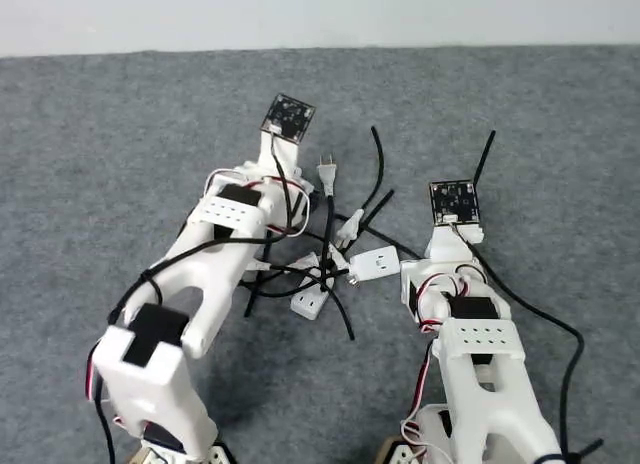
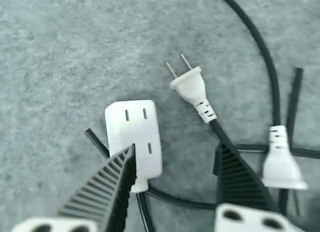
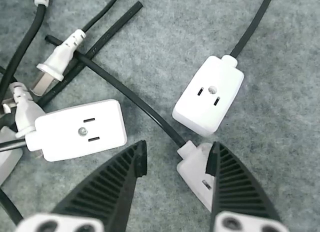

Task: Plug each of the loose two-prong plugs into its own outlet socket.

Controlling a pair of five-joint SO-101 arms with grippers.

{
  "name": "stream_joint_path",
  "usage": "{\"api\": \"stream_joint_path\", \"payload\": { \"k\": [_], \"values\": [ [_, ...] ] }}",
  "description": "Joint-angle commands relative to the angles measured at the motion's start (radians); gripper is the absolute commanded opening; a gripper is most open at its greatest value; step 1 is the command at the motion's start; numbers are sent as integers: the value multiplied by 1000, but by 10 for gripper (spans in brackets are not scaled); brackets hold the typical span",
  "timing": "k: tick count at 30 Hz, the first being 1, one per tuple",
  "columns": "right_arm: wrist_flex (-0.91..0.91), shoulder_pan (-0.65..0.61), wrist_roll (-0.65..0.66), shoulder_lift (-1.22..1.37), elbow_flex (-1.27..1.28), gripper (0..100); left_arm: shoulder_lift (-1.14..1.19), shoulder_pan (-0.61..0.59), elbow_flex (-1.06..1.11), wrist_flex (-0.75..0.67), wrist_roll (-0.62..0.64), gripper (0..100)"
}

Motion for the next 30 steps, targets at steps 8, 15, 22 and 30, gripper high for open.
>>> {"api": "stream_joint_path", "payload": {
  "k": [8, 15, 22, 30],
  "values": [
    [-24, 4, -8, -4, -12, 194, 52, -69, -79, -97, -110, 246],
    [-24, 4, -8, -1, -12, 194, 58, -68, -77, -97, -117, 246],
    [-24, 4, -8, 1, -12, 194, 147, -71, -124, -100, -219, 246],
    [-24, 4, -8, 2, -14, 194, 218, -86, -166, -100, -216, 245]
  ]
}}
